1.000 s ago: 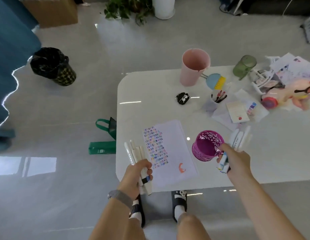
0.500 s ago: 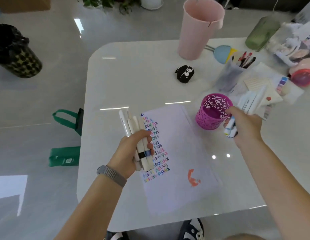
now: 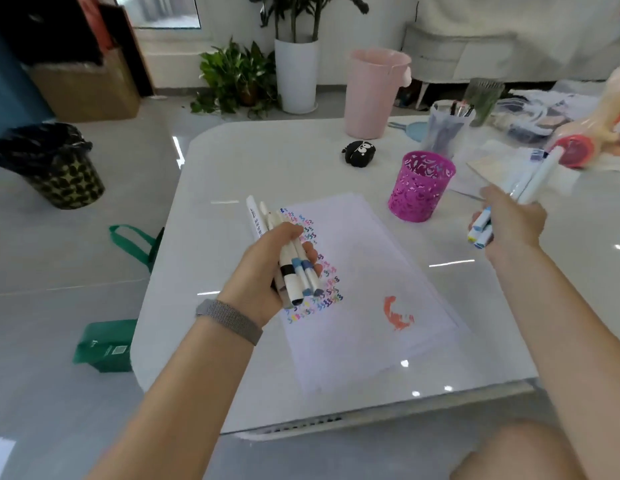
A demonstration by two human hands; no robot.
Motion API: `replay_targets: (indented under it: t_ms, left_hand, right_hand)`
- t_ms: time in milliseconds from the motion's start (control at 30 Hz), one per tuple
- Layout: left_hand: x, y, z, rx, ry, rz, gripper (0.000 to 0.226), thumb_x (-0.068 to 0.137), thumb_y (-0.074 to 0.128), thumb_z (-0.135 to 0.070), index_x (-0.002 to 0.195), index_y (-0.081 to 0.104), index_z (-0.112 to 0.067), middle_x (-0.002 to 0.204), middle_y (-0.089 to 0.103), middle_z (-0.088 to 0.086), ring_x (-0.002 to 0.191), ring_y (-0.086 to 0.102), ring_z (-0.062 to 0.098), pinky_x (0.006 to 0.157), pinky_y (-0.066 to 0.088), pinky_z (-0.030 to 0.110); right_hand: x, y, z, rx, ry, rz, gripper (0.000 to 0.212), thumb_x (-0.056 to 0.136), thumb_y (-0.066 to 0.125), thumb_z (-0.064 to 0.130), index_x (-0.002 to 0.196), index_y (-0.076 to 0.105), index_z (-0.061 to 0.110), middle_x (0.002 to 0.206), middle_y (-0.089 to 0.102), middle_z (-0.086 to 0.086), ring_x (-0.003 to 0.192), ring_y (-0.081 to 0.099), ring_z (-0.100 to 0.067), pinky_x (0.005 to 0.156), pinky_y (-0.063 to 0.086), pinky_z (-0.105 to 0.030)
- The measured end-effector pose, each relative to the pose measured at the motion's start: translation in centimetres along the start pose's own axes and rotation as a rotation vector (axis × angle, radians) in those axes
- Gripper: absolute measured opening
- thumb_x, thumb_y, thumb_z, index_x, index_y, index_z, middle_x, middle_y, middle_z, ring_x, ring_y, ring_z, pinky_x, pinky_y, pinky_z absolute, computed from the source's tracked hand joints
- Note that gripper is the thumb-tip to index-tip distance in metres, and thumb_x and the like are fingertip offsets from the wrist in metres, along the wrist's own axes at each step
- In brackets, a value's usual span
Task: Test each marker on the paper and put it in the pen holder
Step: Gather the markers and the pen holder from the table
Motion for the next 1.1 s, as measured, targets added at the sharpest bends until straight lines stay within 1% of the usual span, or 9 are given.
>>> replay_targets:
  t_ms: [233,367,500,633,733,800,867,933,1100]
  left_hand:
    - [-6.0,1.6,4.6,-0.012,-0.036,0.025,0.016,0.085,0.06,-0.01,0.073,0.05,-0.012,0.058,0.051,0.002,0.046,0.048,0.015,0.049,0.048,0.023]
    - [-4.7,5.4,6.9,-0.043,-0.118,0.075,0.017,0.085,0.059,-0.005,0.071,0.051,-0.009,0.062,0.052,0.006,0.057,0.05,0.018,0.051,0.05,0.025]
    - [-1.4,10.3,9.0,0.02,-0.209,0.137,0.02,0.088,0.057,-0.007,0.068,0.054,-0.006,0.06,0.057,0.008,0.05,0.059,0.021,0.052,0.05,0.029]
    - [3.2,14.8,10.5,0.057,-0.208,0.169,0.019,0.091,0.054,-0.009,0.072,0.051,-0.007,0.069,0.054,0.008,0.061,0.055,0.022,0.046,0.05,0.025]
    - [6.5,16.9,11.0,0.033,-0.193,0.168,0.013,0.087,0.055,-0.004,0.076,0.048,-0.006,0.058,0.05,0.011,0.057,0.046,0.021,0.058,0.046,0.03]
    - [7.5,17.6,10.8,0.055,-0.154,0.163,0.01,0.086,0.052,0.0,0.078,0.049,-0.006,0.053,0.053,0.011,0.052,0.052,0.022,0.058,0.05,0.035]
    - [7.8,17.5,10.7,0.066,-0.085,0.167,0.007,0.086,0.051,0.003,0.09,0.055,-0.002,0.079,0.06,0.018,0.063,0.06,0.027,0.069,0.056,0.048]
    - [7.5,16.6,10.6,0.11,-0.017,0.17,0.02,0.085,0.053,0.001,0.105,0.057,0.004,0.092,0.058,0.02,0.078,0.06,0.03,0.075,0.054,0.049]
    - [6.2,14.2,9.7,0.226,0.113,0.142,0.012,0.08,0.054,0.0,0.092,0.057,0.001,0.086,0.051,0.014,0.082,0.056,0.027,0.083,0.051,0.046]
  right_hand:
    - [-3.3,-3.5,-2.0,-0.334,0.129,0.263,0.026,0.079,0.064,-0.005,0.101,0.051,0.0,0.065,0.05,-0.012,0.032,0.051,-0.011,0.032,0.04,-0.019]
    - [-3.4,-3.7,-3.1,-0.473,0.102,0.37,0.035,0.074,0.064,-0.007,0.108,0.059,-0.005,0.08,0.065,-0.016,0.062,0.064,-0.028,0.053,0.046,-0.031]
    - [-1.4,-4.5,-2.5,-0.598,0.034,0.398,0.017,0.066,0.07,-0.001,0.083,0.066,0.0,0.066,0.06,-0.016,0.052,0.05,-0.025,0.048,0.042,-0.027]
    - [1.3,-5.7,-1.9,-0.635,-0.069,0.337,0.018,0.068,0.077,0.011,0.079,0.067,0.003,0.072,0.06,-0.012,0.063,0.055,-0.025,0.055,0.043,-0.027]
    - [2.9,-5.7,-2.2,-0.732,-0.073,0.392,0.024,0.067,0.078,0.011,0.068,0.055,0.006,0.066,0.05,-0.009,0.06,0.05,-0.023,0.052,0.039,-0.028]
    - [4.0,-5.3,-2.5,-0.738,-0.099,0.385,0.02,0.066,0.079,0.008,0.077,0.062,0.009,0.075,0.058,-0.01,0.07,0.058,-0.025,0.057,0.048,-0.032]
    - [4.7,-5.0,-2.6,-0.73,-0.107,0.379,0.038,0.069,0.079,0.007,0.106,0.069,0.01,0.099,0.065,-0.005,0.095,0.063,-0.023,0.081,0.053,-0.035]
    - [5.3,-4.6,-2.5,-0.737,-0.106,0.363,0.054,0.07,0.079,0.008,0.122,0.064,0.012,0.12,0.064,-0.004,0.109,0.06,-0.018,0.095,0.047,-0.032]
    - [4.4,-5.1,-2.2,-0.771,-0.17,0.263,0.039,0.075,0.072,0.007,0.112,0.069,0.019,0.112,0.069,-0.004,0.094,0.061,-0.012,0.075,0.047,-0.021]
Point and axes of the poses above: each hand's wrist, its own x-axis towards the middle knuckle, its own y-axis out of the palm, z = x × y, the point moved 2 cm from there along x, towards the middle knuckle
